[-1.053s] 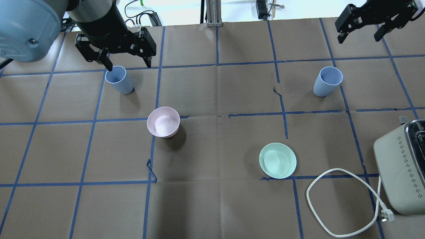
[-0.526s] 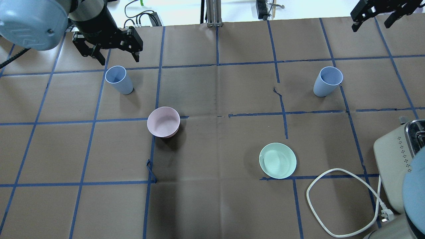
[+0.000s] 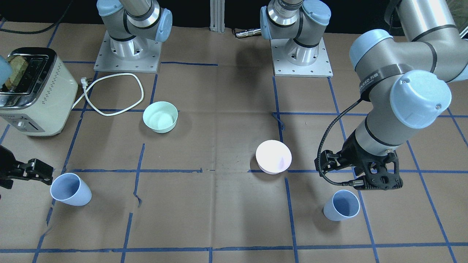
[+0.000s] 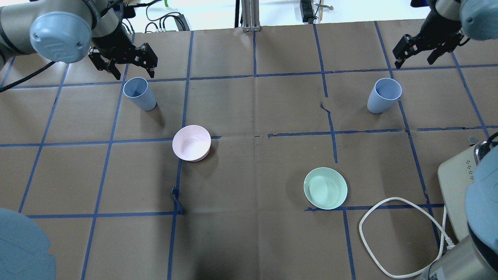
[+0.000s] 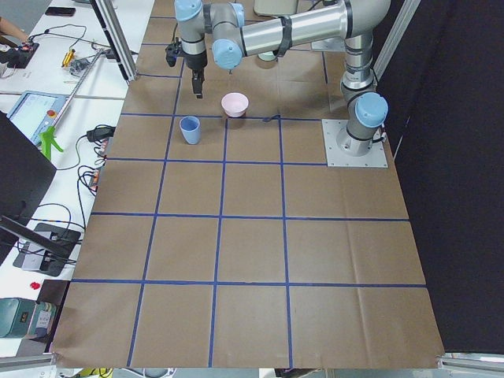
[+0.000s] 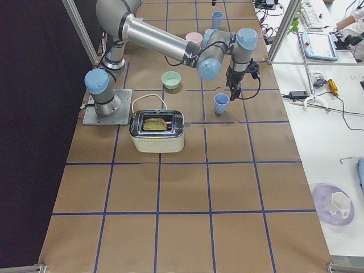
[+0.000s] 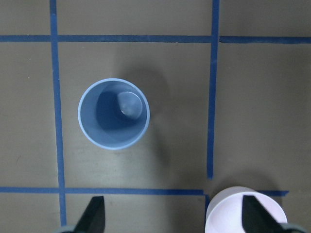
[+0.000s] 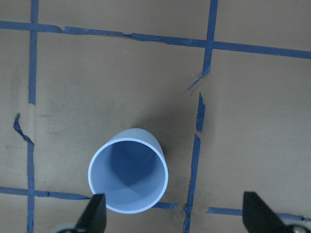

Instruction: Stack blue cups with both arms

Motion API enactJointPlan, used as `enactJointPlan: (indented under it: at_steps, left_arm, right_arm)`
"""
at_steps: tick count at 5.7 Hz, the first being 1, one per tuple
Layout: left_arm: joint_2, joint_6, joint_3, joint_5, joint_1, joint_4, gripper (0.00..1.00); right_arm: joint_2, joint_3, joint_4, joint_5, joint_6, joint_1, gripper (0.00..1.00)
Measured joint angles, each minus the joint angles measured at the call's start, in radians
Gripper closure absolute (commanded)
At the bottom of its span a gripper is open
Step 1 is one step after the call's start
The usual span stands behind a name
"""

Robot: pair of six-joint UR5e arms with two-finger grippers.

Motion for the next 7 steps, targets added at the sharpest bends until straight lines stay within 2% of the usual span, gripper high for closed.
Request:
enactJointPlan:
  at_steps: [1,3,4,5,6,7]
  left_arm:
    - [-0.045,0.004,0.0,0.001,0.003,0.028,0.01]
    - [-0.131,0.005,0.0,0.0,0.006,0.134,0.02]
    - [-0.157,0.005,-0.001,0.0,0.007,0.165,0.24]
    - [-0.175,0.004,-0.001,0.001,0.007,0.172,0.66]
    - [-0.187,0.001,-0.001,0.001,0.006,0.171,0.86]
    - [-0.191,-0.004,-0.001,0.001,0.006,0.169,0.97]
  right_arm:
    - [0.0,0.074,-0.075,0.002,-0.002,-0.018,0.0]
    - [0.004,0.132,-0.107,0.006,0.004,-0.035,0.01]
    - [0.004,0.149,-0.111,0.008,0.007,-0.035,0.07]
    - [0.007,0.156,-0.126,0.013,0.009,-0.035,0.27]
    - [0.011,0.158,-0.145,0.019,0.01,-0.035,0.61]
    - [0.015,0.159,-0.151,0.021,0.01,-0.035,0.85]
